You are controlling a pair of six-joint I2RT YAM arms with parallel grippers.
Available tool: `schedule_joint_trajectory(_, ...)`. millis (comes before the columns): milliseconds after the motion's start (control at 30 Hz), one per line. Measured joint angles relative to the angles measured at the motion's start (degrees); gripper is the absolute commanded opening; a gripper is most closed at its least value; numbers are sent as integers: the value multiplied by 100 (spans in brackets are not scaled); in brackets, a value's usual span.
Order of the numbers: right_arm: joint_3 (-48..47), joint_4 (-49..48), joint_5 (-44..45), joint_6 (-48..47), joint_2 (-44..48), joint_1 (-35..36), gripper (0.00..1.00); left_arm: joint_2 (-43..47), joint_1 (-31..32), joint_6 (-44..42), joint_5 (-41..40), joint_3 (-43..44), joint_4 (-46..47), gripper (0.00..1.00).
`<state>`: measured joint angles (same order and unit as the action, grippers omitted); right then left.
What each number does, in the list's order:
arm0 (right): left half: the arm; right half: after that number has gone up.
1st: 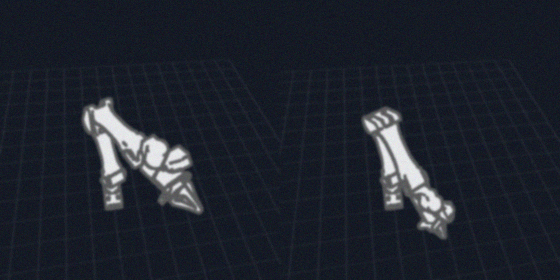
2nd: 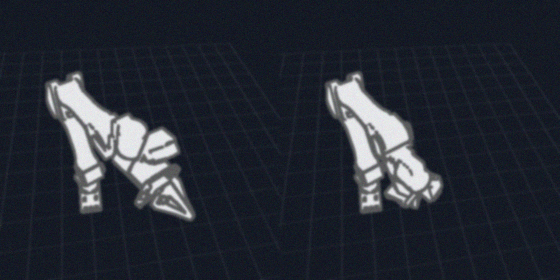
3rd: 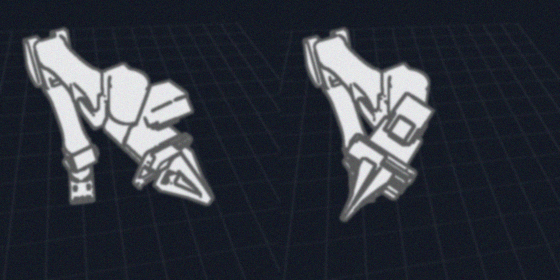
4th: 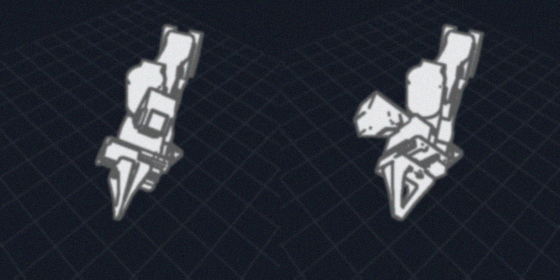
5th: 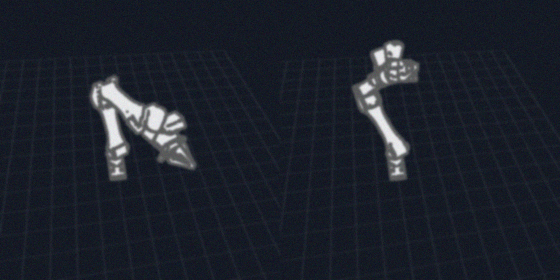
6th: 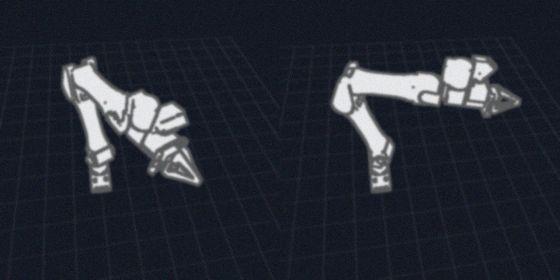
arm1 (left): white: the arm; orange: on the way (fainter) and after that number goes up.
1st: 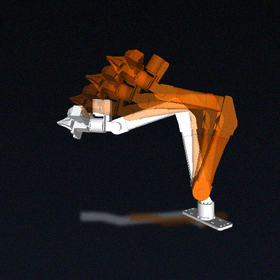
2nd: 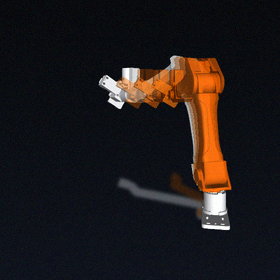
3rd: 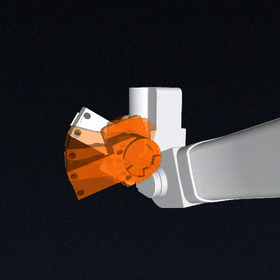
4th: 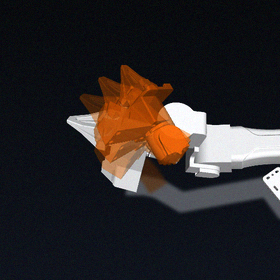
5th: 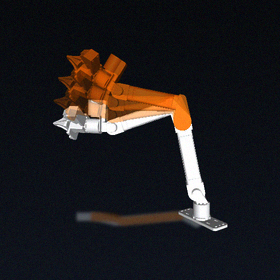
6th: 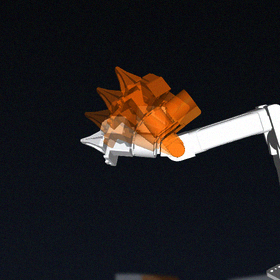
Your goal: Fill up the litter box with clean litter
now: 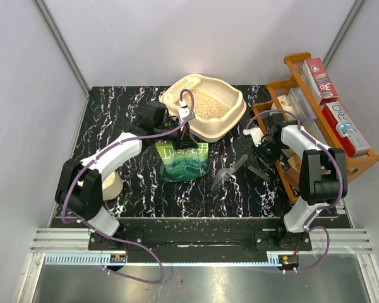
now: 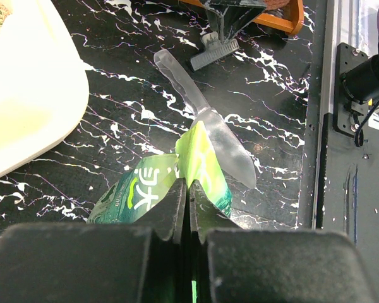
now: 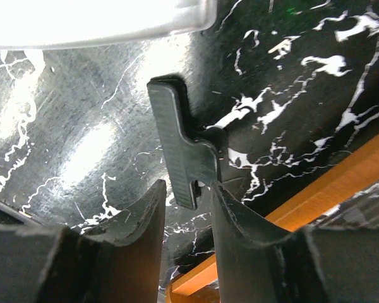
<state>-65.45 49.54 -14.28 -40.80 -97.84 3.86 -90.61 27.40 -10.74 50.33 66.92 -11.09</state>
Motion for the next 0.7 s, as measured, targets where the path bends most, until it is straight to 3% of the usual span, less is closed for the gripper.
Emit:
schedule_joint_trajectory(300,0,245,-269,-96,-317,-17,28,0,0,-44,0,0,-2,0)
schedule_joint_trajectory(467,-2,282,-332,-92,-339,-20,29,0,0,-85,0,0,-4,0)
schedule_joint_trajectory(633,-175,374,-404,-28,-225,-24,47,0,4,-105,0,0,-7,0)
schedule_joint_trajectory(700,-291,363,-372,0,-98,-26,50,0,4,-109,0,0,-9,0)
